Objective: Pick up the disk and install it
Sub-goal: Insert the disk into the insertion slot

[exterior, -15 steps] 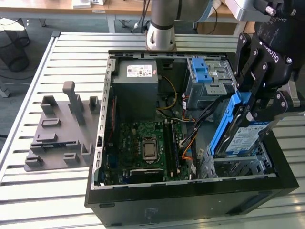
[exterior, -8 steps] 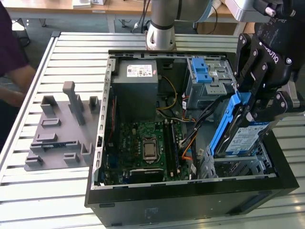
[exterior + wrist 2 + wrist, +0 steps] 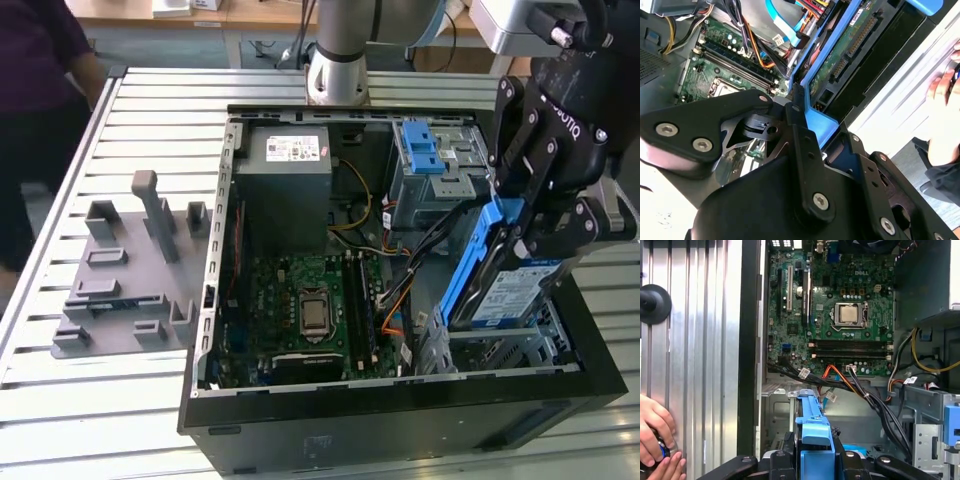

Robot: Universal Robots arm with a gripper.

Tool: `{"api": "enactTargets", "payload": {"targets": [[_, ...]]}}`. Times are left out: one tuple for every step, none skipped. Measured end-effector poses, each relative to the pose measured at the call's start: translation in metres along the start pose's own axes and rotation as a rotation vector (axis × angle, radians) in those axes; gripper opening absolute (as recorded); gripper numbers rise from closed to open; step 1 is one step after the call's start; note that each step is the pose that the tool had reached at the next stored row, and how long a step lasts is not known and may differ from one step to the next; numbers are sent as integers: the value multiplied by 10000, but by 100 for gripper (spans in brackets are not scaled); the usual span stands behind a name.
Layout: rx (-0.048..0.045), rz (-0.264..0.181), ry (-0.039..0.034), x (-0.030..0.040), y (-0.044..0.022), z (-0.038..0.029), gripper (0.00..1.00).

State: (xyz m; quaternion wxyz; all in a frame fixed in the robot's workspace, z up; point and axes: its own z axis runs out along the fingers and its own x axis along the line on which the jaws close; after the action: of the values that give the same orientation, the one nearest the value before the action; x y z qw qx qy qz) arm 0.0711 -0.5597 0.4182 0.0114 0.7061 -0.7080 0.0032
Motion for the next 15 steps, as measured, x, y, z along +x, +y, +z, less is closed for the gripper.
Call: {"api": "enactTargets", "payload": {"targets": [[0,0,0,0,0,10,36],[0,0,1,0,0,19,36],[0,0,1,0,0,28,36],[0,0,0,0,0,37,36],[0,-1,0,0,-1,46,36],[0,0,0,0,-1,54,36],[0,0,1,0,-1,63,36],[0,0,0,0,-1,73,36],[0,0,-1,0,-1,83,36],[0,0,1,0,-1,92,36],[0,0,0,1,-1,103,36],[0,0,-1,2,-1,114,36],[0,0,-1,2,-1,125,36],[0,0,1,3,-2,136,36],[0,0,0,4,-2,147,36]]}}
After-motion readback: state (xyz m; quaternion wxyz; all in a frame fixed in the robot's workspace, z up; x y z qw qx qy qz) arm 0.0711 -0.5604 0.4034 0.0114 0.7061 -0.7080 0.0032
